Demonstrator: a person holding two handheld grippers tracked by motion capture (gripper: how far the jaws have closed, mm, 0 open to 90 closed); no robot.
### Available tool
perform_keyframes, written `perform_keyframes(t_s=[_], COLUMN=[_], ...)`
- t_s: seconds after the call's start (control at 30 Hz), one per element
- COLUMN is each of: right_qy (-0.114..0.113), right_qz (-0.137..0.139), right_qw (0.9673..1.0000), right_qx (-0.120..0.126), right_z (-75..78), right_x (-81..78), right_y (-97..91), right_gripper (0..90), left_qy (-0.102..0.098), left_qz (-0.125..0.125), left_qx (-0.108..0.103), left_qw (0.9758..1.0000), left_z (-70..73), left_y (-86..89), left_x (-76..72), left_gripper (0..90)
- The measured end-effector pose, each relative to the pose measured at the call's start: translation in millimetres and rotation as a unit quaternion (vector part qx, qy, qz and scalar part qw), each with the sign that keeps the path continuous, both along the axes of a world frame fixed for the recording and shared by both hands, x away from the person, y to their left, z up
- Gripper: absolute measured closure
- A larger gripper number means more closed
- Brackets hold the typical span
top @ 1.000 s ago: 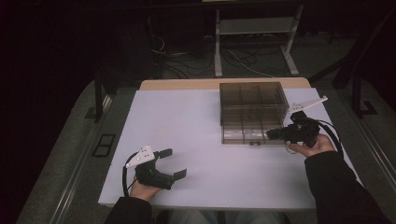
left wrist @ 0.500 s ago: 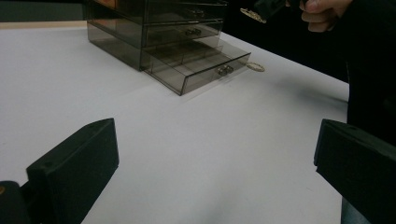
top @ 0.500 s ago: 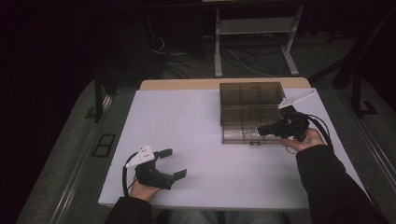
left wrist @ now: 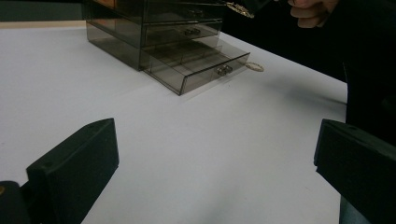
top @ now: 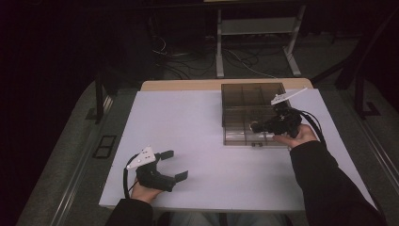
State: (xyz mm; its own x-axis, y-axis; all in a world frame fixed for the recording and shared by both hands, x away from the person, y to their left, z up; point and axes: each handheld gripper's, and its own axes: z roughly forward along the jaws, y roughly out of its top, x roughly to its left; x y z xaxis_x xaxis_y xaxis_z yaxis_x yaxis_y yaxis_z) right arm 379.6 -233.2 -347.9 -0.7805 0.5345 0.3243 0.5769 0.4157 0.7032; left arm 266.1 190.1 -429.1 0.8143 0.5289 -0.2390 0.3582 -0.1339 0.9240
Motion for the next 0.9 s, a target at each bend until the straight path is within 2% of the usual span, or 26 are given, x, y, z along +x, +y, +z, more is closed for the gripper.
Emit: perform_keyframes(t_s=[0.37, 0.9], right_qy=[0.003, 0.016], right_qz=[0.007, 0.007], right_qw=[1.0000, 0.9998], right_qx=[-0.004, -0.014], right_z=[-2.4, -19.1], right_x=[11.3, 27.8], right_y=[17.0, 32.6], right_gripper=[85.2, 85.2], left_qy=[-0.001, -0.003], left_qz=[0.000, 0.002], left_qx=[0.000, -0.001], left_qw=[1.0000, 1.0000], left_z=[0.1, 0.7], left_y=[0.0, 0.7], left_x=[-0.2, -0.3], left_gripper=[0.0, 0.0])
